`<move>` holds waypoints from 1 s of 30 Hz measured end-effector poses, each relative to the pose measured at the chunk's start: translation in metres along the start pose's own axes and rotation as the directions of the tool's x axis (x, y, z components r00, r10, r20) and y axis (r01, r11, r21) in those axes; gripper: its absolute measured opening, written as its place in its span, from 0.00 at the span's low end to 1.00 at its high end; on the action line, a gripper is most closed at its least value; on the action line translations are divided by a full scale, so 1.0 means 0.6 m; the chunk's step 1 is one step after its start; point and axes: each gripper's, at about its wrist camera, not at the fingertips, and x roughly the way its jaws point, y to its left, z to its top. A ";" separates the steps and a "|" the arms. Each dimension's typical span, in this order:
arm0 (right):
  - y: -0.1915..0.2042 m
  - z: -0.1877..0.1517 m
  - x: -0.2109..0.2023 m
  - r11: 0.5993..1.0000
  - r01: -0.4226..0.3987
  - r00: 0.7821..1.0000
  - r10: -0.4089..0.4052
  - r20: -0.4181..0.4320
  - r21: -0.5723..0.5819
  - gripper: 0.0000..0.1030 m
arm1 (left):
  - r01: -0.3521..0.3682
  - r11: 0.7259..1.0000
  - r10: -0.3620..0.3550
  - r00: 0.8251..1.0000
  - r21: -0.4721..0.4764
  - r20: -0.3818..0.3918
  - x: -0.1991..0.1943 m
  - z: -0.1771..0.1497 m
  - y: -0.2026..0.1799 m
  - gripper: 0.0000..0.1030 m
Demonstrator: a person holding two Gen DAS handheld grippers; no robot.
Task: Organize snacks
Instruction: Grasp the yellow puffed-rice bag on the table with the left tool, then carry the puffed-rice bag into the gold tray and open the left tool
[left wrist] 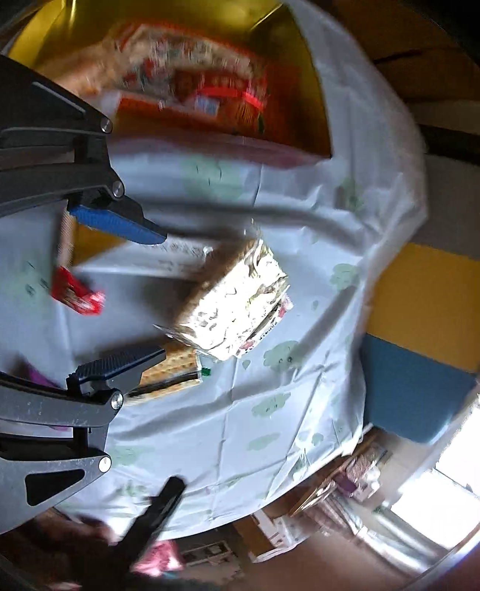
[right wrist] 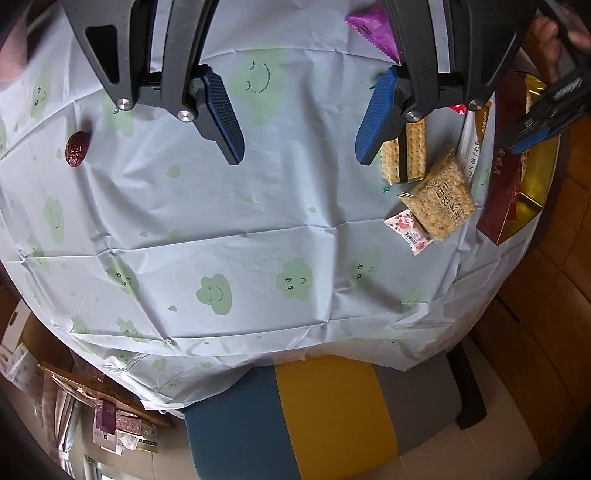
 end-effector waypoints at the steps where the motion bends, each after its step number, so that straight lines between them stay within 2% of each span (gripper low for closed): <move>1: -0.001 0.001 -0.003 1.000 -0.006 1.000 0.006 0.006 0.005 0.62 | -0.001 1.000 0.000 1.000 -0.022 -0.017 0.015 0.009 -0.001 0.56; 7: -0.017 0.009 -0.012 0.999 -0.027 0.999 0.026 0.027 0.043 0.62 | -0.023 0.995 0.017 0.998 -0.096 -0.069 0.077 0.044 -0.008 0.59; 11: -0.024 0.011 -0.018 0.997 -0.042 0.999 0.040 0.035 0.071 0.62 | -0.049 0.994 0.044 0.998 -0.102 -0.053 0.091 0.068 -0.022 0.68; 14: -0.025 0.011 -0.022 0.996 -0.050 0.998 0.047 0.046 0.078 0.62 | -0.071 0.993 0.066 0.996 -0.098 -0.055 0.107 0.089 -0.028 0.70; 19: -0.025 0.010 -0.022 0.995 -0.063 0.997 0.061 0.038 0.079 0.62 | -0.132 0.990 0.130 0.990 -0.038 -0.054 0.136 0.115 -0.045 0.73; 21: -0.023 0.010 -0.021 0.995 -0.069 0.997 0.067 0.032 0.077 0.62 | -0.149 0.989 0.149 0.988 0.000 -0.048 0.149 0.121 -0.057 0.80; 23: -0.021 0.010 -0.019 0.995 -0.073 0.997 0.071 0.027 0.073 0.62 | -0.190 0.980 0.193 0.979 0.064 -0.057 0.168 0.126 -0.071 0.83; 25: -0.019 0.009 -0.019 0.995 -0.075 0.997 0.073 0.023 0.071 0.62 | -0.230 0.965 0.235 0.971 0.125 -0.032 0.179 0.126 -0.083 0.84; 30: -0.020 0.008 -0.019 0.994 -0.075 0.997 0.074 0.021 0.078 0.62 | -0.208 0.959 0.206 0.978 0.191 0.029 0.177 0.116 -0.087 0.74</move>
